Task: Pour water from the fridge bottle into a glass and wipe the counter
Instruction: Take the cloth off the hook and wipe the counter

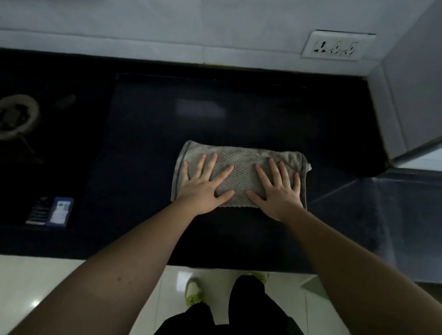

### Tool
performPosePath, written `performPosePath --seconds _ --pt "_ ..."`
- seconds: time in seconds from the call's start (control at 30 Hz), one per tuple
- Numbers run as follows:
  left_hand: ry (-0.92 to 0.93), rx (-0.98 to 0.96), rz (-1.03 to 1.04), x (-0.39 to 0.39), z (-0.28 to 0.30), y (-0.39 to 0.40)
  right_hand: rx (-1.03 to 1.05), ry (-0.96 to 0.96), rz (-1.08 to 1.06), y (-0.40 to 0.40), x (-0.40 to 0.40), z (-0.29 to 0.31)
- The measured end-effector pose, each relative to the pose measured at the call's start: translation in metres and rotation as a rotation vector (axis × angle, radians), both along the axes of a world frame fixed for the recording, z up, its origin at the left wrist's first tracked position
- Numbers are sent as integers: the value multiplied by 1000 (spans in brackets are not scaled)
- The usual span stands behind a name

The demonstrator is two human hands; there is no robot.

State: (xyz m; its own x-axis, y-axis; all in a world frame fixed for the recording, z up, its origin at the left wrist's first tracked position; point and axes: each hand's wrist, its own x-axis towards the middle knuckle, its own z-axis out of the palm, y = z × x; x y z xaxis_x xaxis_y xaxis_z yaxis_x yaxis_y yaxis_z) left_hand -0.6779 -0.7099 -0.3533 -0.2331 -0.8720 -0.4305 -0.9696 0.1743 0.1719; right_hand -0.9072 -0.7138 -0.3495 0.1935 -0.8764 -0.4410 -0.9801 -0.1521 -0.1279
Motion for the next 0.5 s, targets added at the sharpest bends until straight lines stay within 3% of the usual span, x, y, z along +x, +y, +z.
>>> performPosePath --seconds 0.5 --pt "-6 -18 -1 43 0 89 -18 -7 43 87 41 3"
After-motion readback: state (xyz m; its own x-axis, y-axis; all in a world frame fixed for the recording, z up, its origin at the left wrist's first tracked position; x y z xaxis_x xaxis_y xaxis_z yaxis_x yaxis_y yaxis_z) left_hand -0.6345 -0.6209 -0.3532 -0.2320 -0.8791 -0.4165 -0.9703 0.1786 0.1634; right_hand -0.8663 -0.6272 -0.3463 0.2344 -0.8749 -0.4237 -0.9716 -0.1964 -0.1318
